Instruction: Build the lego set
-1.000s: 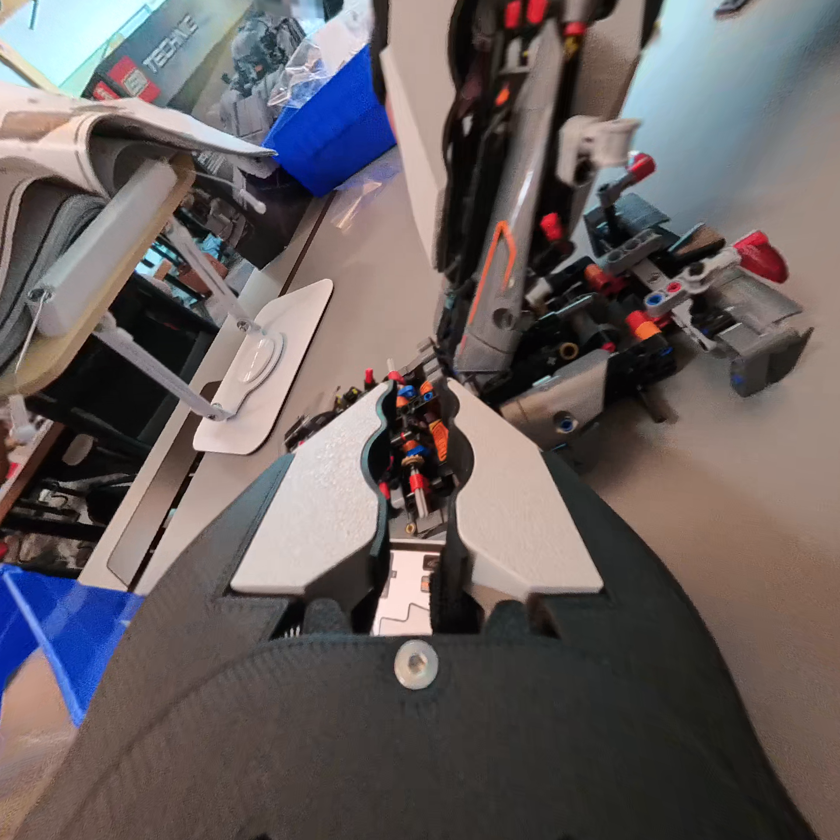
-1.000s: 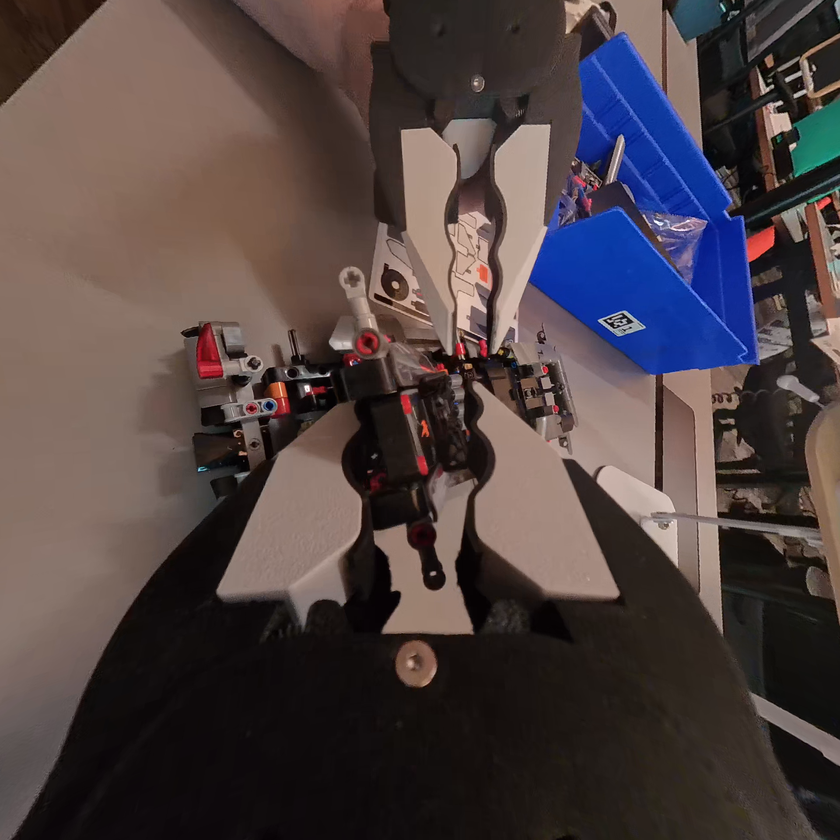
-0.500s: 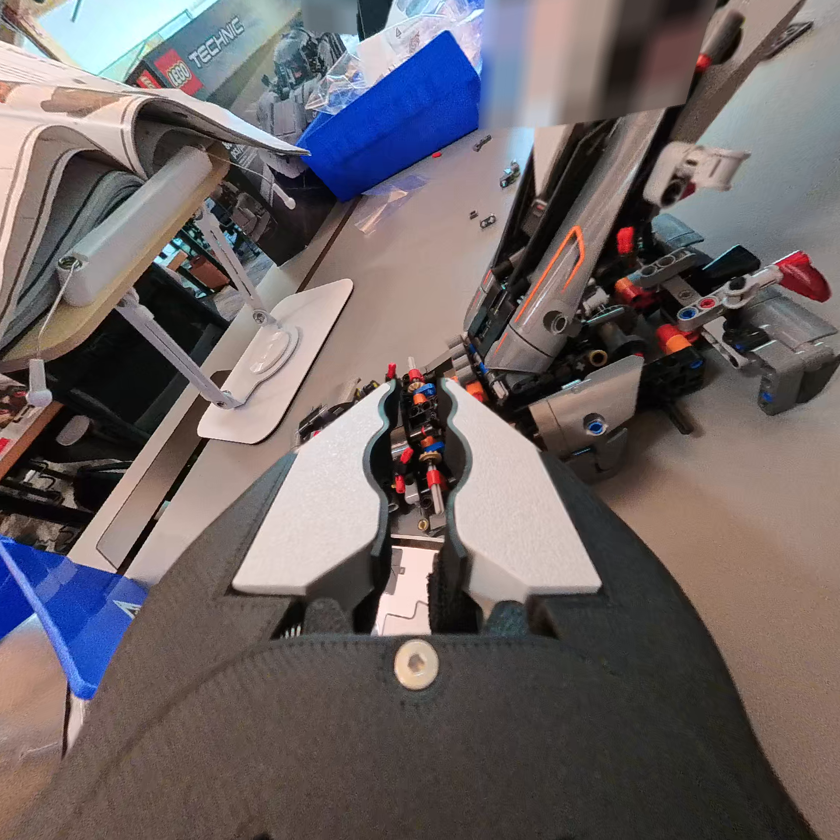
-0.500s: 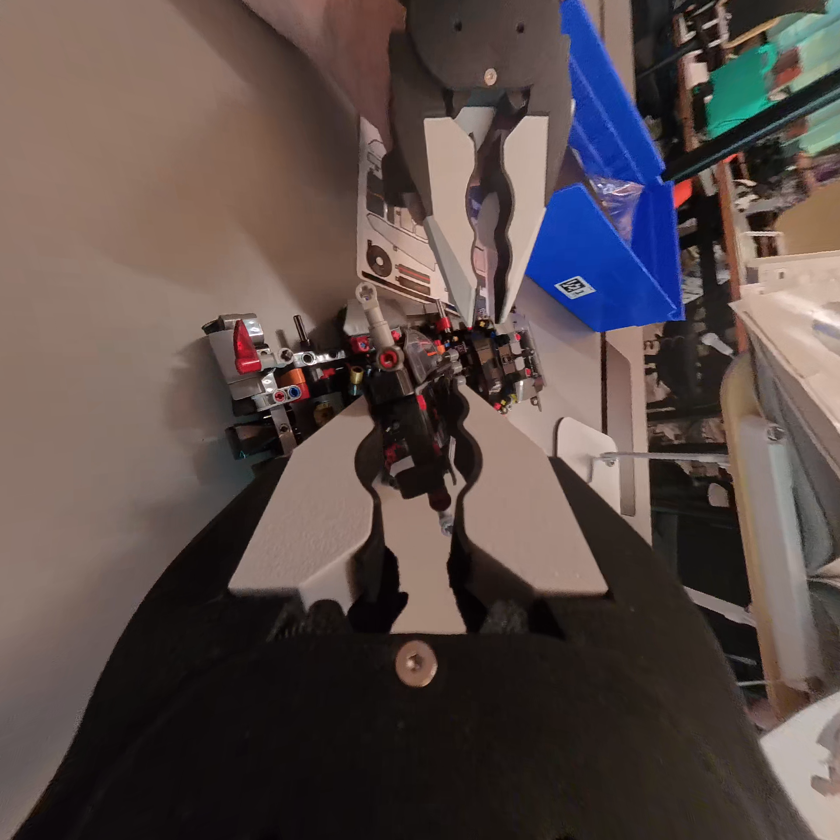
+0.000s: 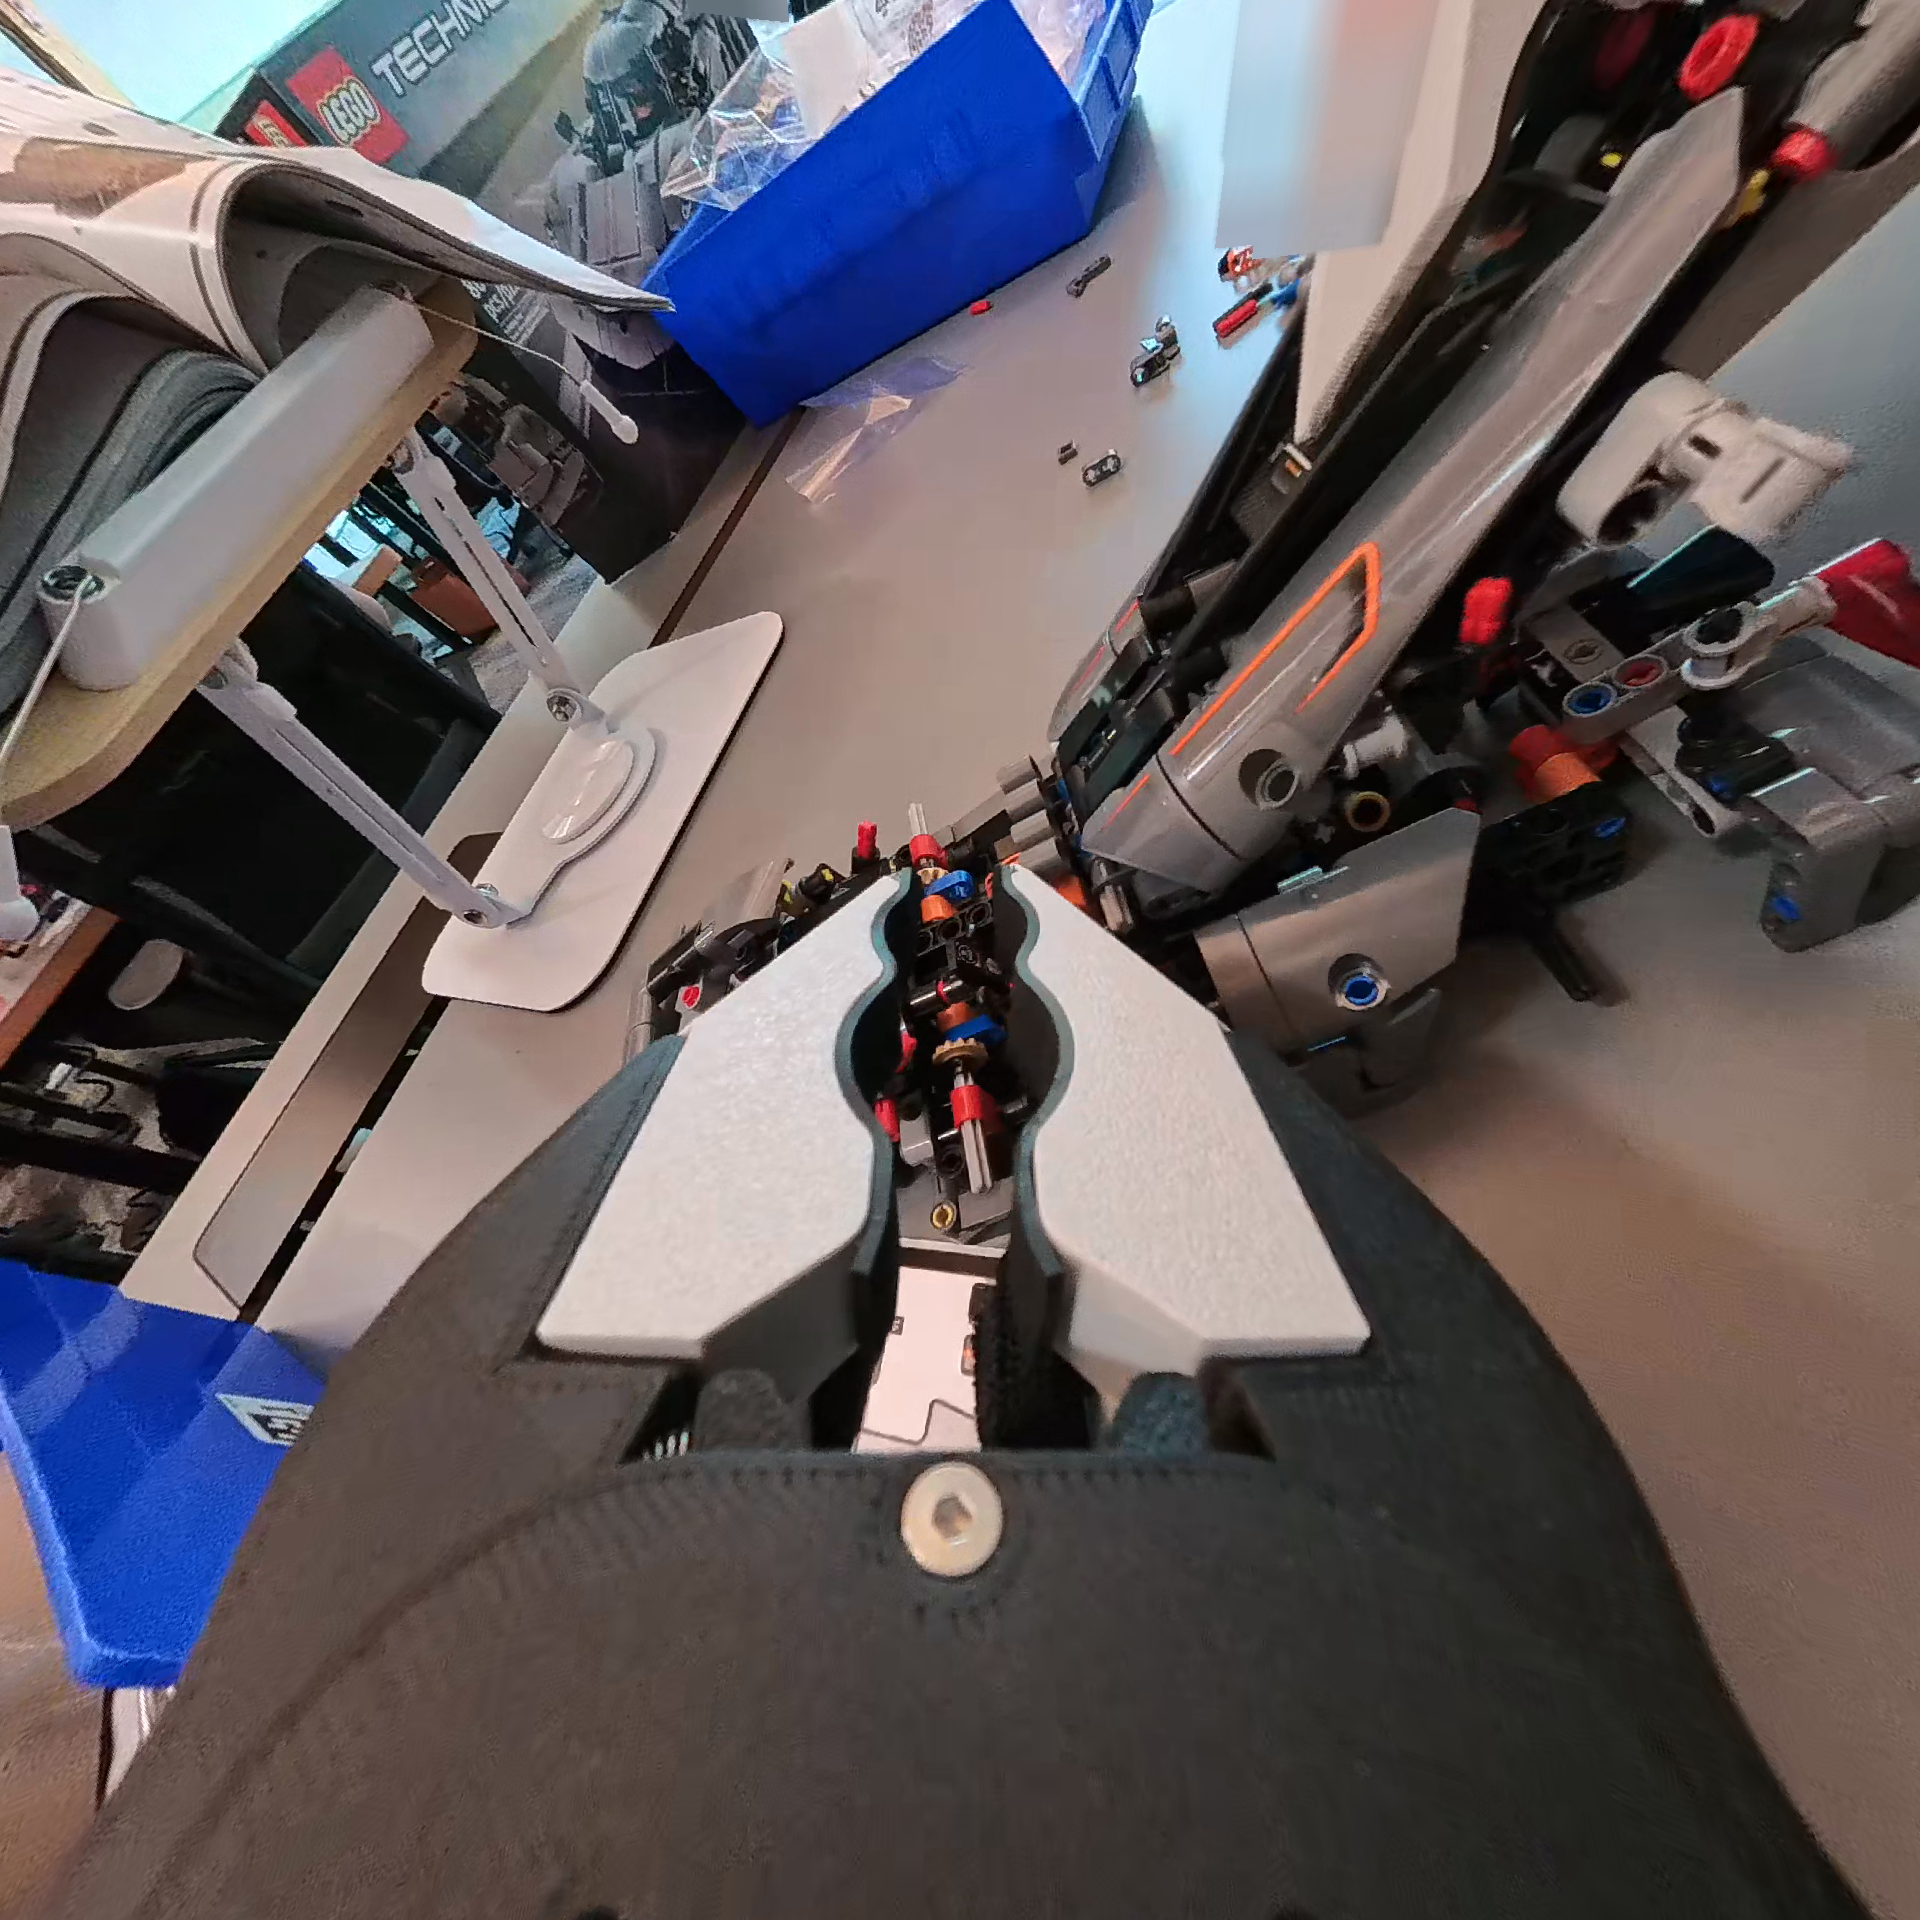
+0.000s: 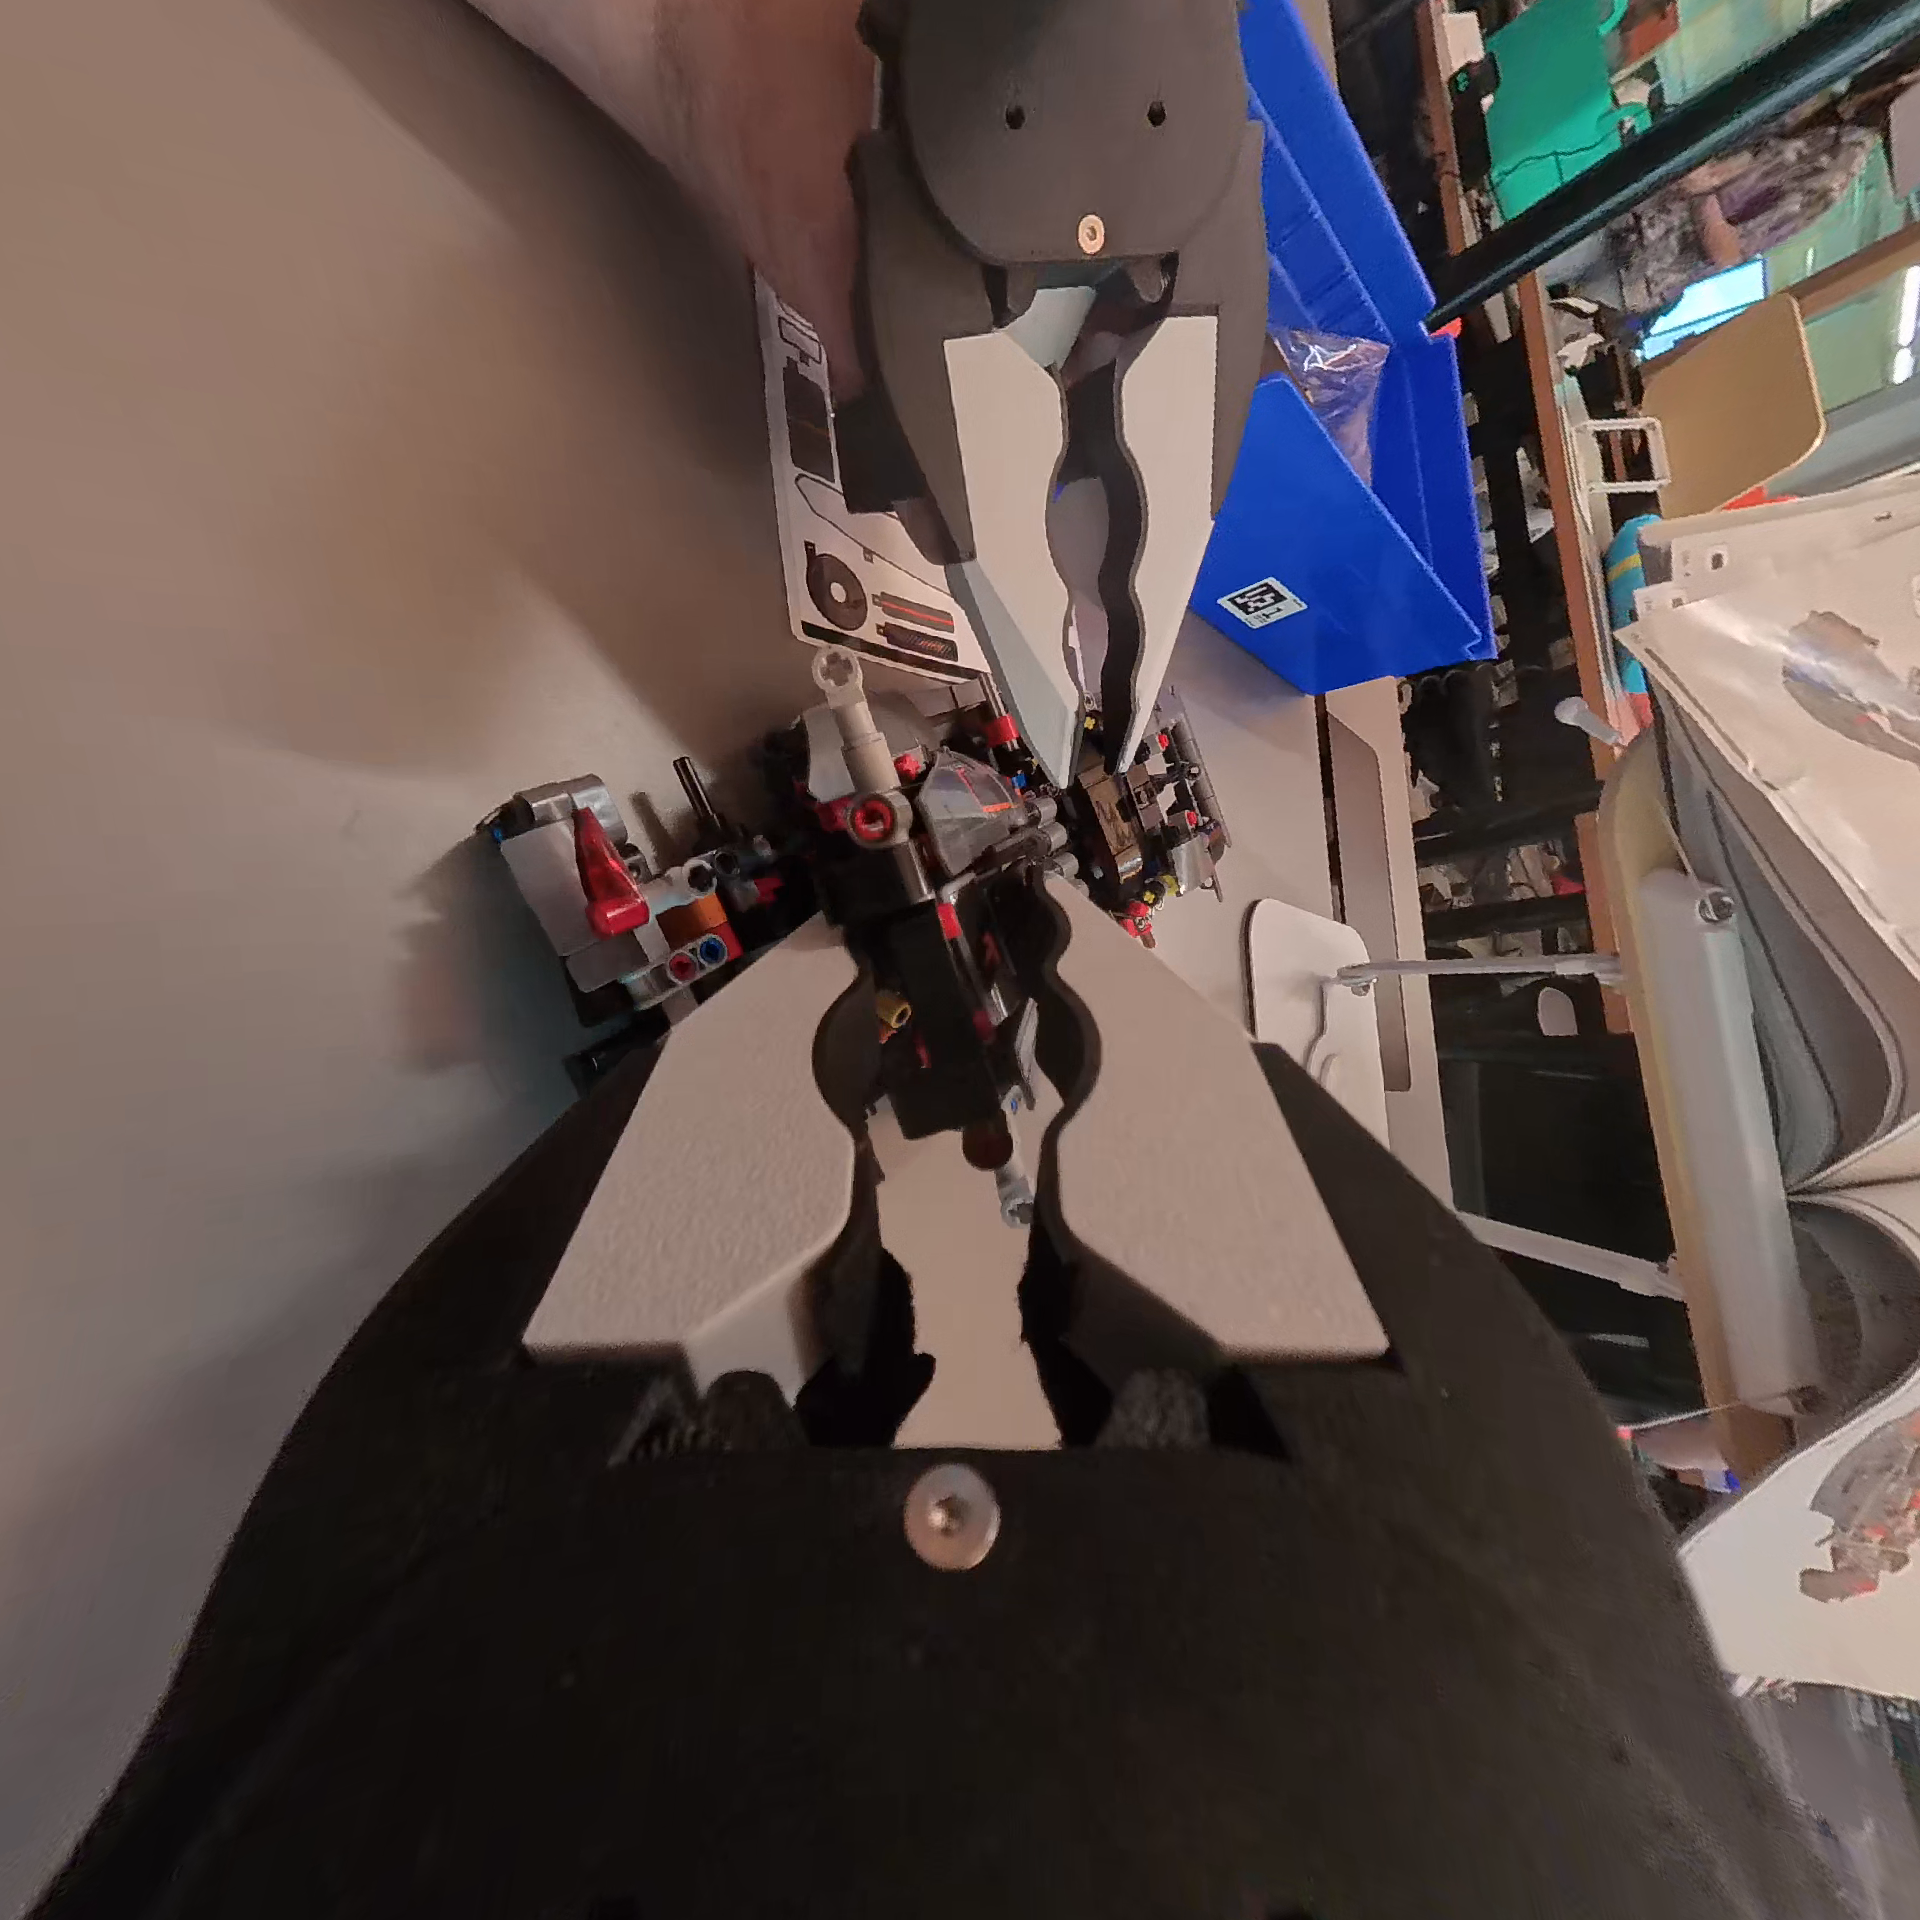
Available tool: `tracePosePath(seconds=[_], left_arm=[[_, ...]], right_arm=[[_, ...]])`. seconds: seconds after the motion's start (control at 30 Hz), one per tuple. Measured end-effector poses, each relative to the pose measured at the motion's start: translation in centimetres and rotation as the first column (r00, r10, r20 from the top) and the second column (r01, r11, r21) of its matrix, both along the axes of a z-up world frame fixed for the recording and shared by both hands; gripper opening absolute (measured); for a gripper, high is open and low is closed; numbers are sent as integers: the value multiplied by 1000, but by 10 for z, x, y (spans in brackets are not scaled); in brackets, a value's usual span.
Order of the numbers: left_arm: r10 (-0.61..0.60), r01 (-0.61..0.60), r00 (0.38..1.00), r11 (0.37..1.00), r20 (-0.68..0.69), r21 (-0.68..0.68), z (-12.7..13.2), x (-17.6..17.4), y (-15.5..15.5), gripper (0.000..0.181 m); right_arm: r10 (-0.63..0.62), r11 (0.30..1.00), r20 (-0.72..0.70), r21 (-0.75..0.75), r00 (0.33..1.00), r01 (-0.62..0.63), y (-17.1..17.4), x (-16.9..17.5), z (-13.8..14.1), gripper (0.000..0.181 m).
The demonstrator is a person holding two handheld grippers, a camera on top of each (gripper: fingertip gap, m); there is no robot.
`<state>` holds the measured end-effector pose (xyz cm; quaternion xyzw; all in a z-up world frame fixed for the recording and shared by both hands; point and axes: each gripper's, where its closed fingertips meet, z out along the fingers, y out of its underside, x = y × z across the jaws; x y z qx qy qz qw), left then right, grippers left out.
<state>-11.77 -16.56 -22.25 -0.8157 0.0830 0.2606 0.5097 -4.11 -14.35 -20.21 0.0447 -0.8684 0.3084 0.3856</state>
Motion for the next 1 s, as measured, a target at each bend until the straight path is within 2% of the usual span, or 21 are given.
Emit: tracePosePath(seconds=[0.03, 0.2, 0.3, 0.37, 0.6, 0.8, 1.0], left_arm=[[-3, 3, 1000, 1000, 6, 0, 0, 0, 1, 11], [-5, 5, 1000, 1000, 8, -4, -2, 1, 1, 11], [-5, 5, 1000, 1000, 7, -6, -2, 0, 1, 11], [-4, 4, 1000, 1000, 1, -5, -1, 0, 1, 11], [-11, 11, 1000, 1000, -1, -6, 0, 2, 1, 11], [-13, 13, 1000, 1000, -6, -9, 0, 3, 1, 10], [-19, 19, 1000, 1000, -3, -16, -1, 4, 1, 10]], right_arm=[[-10, 1000, 0, -11, 1000, 10, -1, 0, 0, 22], [15, 1000, -56, 3, 998, -14, -1, 2, -2, 23], [29, 1000, -64, 8, 998, -29, 1, 3, -4, 38], [34, 999, -55, -5, 998, -35, 2, 6, -3, 41], [115, 993, -105, 21, 988, -113, 0, 26, 6, 34], [111, 993, -130, 50, 985, -105, 5, 26, 2, 20], [118, 992, -137, 61, 984, -110, 5, 29, -5, 21]])
